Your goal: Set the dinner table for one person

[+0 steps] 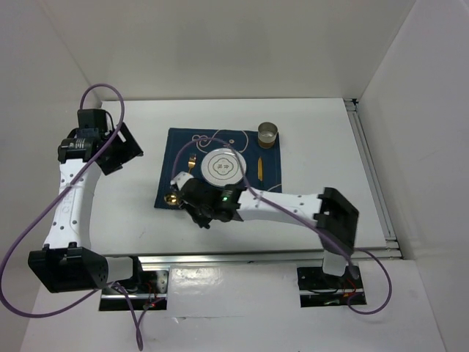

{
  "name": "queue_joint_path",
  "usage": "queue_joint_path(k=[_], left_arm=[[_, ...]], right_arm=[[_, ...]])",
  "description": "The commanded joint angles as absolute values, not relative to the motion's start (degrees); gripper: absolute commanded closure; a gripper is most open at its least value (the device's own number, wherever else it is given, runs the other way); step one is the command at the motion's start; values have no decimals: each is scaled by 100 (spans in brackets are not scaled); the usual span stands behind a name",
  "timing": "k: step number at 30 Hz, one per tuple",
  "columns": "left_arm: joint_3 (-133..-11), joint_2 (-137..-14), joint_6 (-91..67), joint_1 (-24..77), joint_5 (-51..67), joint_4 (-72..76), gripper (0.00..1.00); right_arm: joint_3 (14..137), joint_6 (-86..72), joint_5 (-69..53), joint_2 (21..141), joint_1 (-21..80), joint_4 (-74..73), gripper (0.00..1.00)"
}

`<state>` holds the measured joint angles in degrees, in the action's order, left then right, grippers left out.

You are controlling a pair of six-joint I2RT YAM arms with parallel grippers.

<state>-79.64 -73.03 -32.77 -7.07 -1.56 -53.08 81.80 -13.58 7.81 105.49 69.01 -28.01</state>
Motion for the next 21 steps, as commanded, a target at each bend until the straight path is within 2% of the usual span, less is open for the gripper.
queue_joint_path(k=[1,7,11,21], left_arm=[[-8043,-7348,-3146,-738,-1,-5309,12],[-7928,-7348,-3278,-738,193,-5203,12],[-7875,-7453,-3217,-738,255,-5203,11],[-7770,-7400,-2988,-790,193,-5335,11]], right_arm=[[7841,-2160,1352,9573,6821,-3453,100],[7164,-4048,1345,8746,5276,-3999,100],[6838,-4350,1231,8622,4309,-3596,100],[7417,-4034,1161,10159,3604,-3270,100]])
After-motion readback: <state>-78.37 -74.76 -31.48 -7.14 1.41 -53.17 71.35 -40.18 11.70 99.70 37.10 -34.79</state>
